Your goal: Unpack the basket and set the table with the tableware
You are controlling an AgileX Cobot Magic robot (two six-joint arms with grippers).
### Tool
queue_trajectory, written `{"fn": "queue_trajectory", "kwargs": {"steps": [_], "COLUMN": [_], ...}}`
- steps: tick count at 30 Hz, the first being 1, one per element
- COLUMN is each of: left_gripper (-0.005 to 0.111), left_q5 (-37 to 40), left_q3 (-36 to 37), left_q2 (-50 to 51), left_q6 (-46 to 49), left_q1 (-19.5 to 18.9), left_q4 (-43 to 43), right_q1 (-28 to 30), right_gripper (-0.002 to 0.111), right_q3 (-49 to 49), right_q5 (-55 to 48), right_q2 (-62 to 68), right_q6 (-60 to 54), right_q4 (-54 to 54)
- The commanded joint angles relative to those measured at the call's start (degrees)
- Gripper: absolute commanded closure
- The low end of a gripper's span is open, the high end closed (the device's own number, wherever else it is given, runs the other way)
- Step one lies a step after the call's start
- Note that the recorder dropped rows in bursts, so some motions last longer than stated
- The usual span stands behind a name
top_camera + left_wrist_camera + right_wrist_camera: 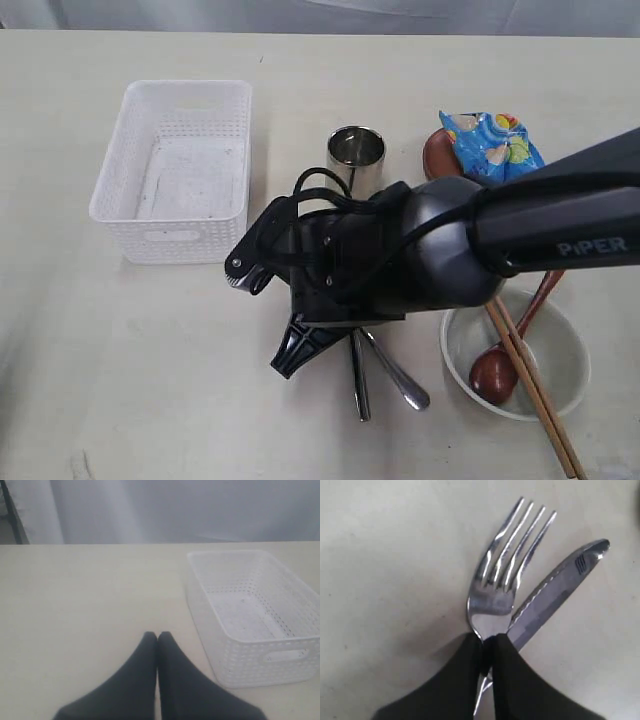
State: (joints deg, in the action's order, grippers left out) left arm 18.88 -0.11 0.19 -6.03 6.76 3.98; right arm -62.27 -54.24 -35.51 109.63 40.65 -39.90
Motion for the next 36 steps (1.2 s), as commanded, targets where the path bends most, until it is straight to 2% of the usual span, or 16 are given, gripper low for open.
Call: {"fn": "queue_trajectory", "kwargs": {"steps": [1,12,23,36], "left_gripper": [0.107,0.107,0.107,0.107], "left_q5": [-0.3,-0.3,-0.3,-0.3], "left_q3": [0.1,0.1,0.1,0.1], "left_q2": [-0.2,-0.2,-0.2,-0.2], "left_q6": [0.0,0.0,0.0,0.0], "left_q1": [0.4,0.4,0.4,0.4], "left_q4": [0.3,0.3,0.3,0.3], "right_q1": [0.2,0.2,7.5,8.0], "right_gripper": [0.109,0.109,0.109,0.109], "right_q3": [0.3,0.3,0.3,0.3], "right_q5": [0.6,-4.5,-5.6,-4.8], "right_q2": [-0.1,-9.2,-8.8,-4.1], "right_q6": [0.1,0.6,3.0,3.1], "right_q4": [1.1,4.1,8.6,10.5]}}
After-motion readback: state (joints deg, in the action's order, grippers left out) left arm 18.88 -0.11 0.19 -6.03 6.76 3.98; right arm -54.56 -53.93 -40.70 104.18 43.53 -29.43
